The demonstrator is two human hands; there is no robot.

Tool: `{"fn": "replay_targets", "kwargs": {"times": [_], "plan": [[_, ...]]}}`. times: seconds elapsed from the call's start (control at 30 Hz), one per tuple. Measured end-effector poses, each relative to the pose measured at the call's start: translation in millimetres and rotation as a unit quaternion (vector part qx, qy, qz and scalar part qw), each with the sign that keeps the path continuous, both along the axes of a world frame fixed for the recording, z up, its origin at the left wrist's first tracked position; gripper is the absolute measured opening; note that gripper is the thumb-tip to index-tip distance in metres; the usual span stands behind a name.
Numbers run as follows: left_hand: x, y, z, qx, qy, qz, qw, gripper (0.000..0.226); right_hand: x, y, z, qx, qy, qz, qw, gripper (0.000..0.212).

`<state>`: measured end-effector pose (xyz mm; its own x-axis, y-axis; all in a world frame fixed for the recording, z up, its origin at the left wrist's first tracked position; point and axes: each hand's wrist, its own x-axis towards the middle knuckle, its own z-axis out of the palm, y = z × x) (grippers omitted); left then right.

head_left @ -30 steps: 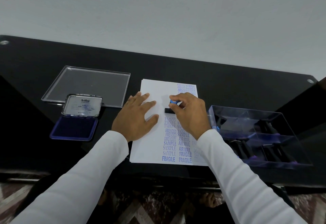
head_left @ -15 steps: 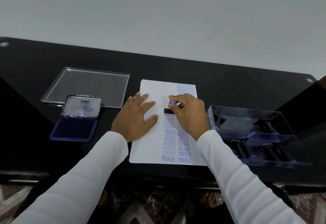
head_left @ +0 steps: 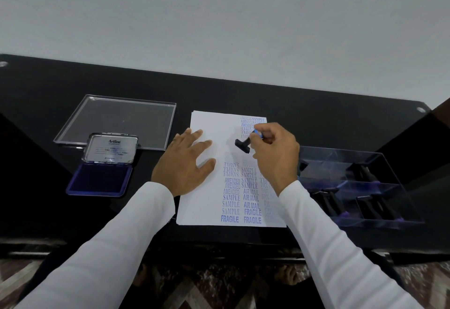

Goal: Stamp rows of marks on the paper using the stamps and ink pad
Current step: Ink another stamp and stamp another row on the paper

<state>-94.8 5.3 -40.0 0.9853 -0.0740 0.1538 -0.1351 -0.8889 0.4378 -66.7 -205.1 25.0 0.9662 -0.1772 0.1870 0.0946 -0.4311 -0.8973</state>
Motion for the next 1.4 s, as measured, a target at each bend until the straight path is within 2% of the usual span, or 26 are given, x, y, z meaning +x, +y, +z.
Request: {"fn": "replay_targets", "kwargs": {"times": [0.2, 0.4, 0.7, 0.97, 1.13, 1.4], "plan": [[-0.4, 0.7, -0.3, 0.002, 0.002, 0.003, 1.0, 0.058, -0.9, -2.7, 0.8, 0.055, 0.009, -0.068, 0.996, 0.011], [-0.7, -0.1, 1.0, -0.002, -0.002, 0.003, 1.0, 0.057, 0.1, -3.5, 1.9, 0.056, 0.015, -0.093, 0.994, 0.012], [0.4, 1.4, -1.3, 0.001, 0.008, -0.001, 1.0, 0.067, -0.8, -4.8, -1.4, 0.055, 0.018, -0.098, 0.993, 0.012], [-0.1, 0.4, 0.2, 0.003, 0.006, 0.002, 1.0, 0.059, -0.2, -5.0, -4.7, 0.049, 0.017, -0.096, 0.994, 0.008], [0.0, 1.2, 0.4, 0.003, 0.011, 0.0, 1.0, 0.068, 0.3, -4.9, -4.4, 0.049, 0.019, -0.096, 0.994, 0.008], [-0.1, 1.0, 0.2, 0.003, 0.01, 0.0, 1.0, 0.065, -0.6, -4.4, -6.6, 0.052, 0.023, -0.089, 0.994, 0.007]]}}
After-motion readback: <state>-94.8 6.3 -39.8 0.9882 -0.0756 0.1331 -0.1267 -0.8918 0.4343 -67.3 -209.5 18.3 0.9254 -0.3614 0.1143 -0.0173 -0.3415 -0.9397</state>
